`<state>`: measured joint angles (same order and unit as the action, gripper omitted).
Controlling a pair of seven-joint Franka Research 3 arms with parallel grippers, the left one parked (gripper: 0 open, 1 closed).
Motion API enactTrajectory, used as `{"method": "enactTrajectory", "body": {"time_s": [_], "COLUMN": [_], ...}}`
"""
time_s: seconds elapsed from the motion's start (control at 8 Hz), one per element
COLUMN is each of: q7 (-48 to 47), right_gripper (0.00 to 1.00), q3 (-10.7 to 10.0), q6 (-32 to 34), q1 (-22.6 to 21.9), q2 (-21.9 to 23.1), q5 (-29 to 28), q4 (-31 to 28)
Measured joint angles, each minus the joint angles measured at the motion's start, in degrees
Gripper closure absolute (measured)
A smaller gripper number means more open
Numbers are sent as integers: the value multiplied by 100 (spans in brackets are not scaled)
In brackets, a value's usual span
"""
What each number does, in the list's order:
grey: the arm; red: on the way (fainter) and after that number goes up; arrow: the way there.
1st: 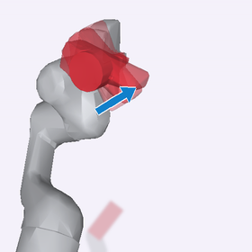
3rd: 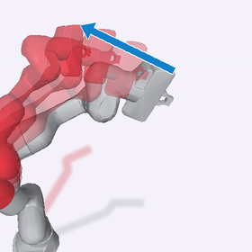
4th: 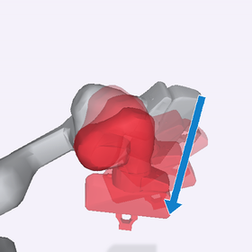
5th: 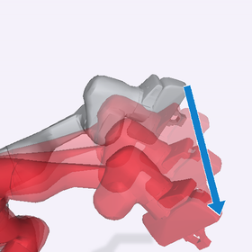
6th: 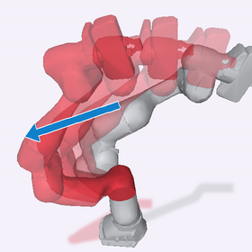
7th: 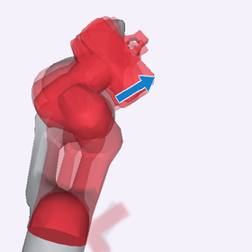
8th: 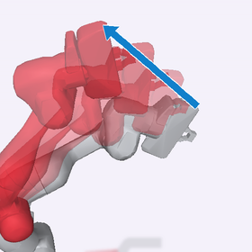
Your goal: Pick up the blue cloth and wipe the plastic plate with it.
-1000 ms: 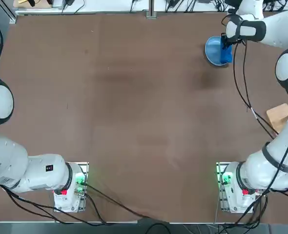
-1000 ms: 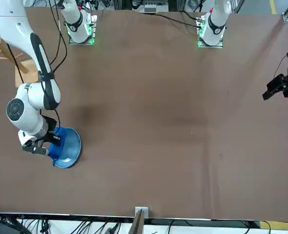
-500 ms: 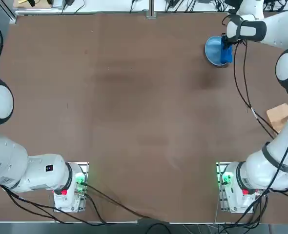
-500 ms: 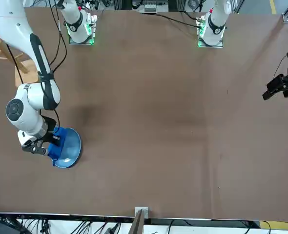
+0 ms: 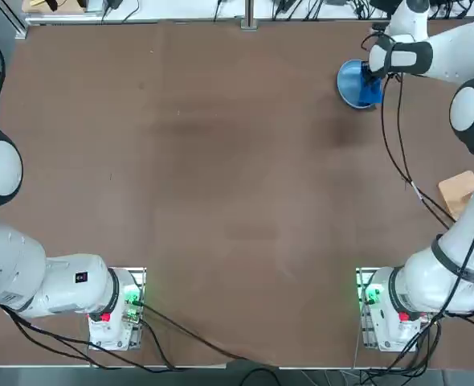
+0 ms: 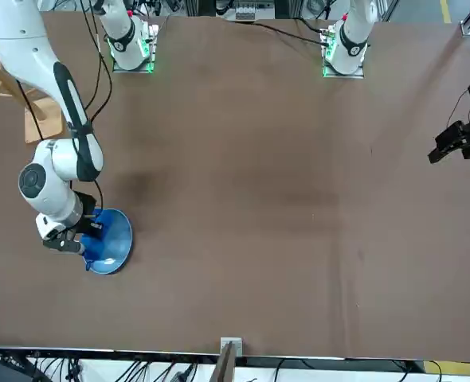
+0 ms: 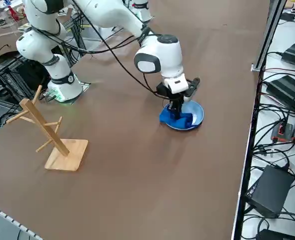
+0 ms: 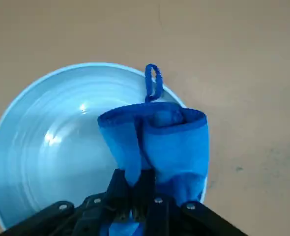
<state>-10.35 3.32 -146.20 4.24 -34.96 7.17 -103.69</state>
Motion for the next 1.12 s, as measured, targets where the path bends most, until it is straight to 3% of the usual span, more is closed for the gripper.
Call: {"method": "enactTrajectory", "body": {"time_s": [1.12], "q7": [-559], "right_gripper": [96], "q3": [26], "q6": [-96], "q1": [-491], "q2": [4], "q5": [-15], "q4": [110]}}
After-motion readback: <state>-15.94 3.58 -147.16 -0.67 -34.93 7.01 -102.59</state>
